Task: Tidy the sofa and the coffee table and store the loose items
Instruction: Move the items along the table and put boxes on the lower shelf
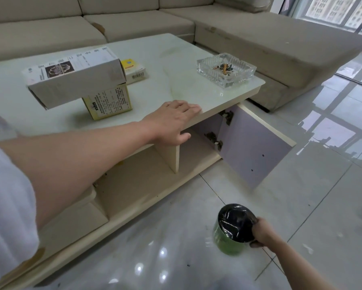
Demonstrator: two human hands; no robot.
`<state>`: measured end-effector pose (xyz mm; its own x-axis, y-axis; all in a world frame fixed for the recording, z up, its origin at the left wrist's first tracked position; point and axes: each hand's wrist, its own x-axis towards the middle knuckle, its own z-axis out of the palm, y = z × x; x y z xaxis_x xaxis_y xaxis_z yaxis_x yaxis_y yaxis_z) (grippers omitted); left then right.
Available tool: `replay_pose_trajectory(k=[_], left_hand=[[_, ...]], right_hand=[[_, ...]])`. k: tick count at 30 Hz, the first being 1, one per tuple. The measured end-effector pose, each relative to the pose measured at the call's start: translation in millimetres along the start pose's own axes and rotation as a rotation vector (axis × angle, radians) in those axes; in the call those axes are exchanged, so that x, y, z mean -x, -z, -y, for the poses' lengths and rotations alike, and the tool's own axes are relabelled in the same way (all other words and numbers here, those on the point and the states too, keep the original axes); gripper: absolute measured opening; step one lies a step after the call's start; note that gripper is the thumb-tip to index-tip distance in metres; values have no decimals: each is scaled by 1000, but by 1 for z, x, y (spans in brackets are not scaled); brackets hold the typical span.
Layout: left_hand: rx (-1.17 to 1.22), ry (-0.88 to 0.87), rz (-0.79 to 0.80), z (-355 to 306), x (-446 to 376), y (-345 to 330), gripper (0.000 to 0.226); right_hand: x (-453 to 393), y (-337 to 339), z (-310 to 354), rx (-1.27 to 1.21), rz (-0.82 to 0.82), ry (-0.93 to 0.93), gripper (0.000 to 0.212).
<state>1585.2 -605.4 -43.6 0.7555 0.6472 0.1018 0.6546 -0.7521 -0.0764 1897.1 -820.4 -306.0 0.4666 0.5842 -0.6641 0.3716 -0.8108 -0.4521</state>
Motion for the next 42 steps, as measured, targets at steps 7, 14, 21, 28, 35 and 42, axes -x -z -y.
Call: replay_pose_trajectory(k=[7, 14, 21, 28, 35, 42], left_hand=[[75, 9, 21, 1, -1, 2, 74], [104, 8, 20, 2, -2, 2, 73], [153, 4, 17, 4, -2, 0, 80], [144, 1, 5, 4, -3, -2, 80], [132, 12, 21, 5, -2, 0, 83], [109, 15, 26, 3, -2, -1, 85]], right_hand=[[-11, 23, 141, -71, -75, 230, 24], [-34, 30, 255, -310, -107, 259, 22], [-67, -8, 279, -292, -178, 294, 28], [-58, -27, 272, -464, -182, 464, 27], [-25, -15, 138, -709, 137, -63, 23], [-9, 87, 98, -585, -295, 223, 74]])
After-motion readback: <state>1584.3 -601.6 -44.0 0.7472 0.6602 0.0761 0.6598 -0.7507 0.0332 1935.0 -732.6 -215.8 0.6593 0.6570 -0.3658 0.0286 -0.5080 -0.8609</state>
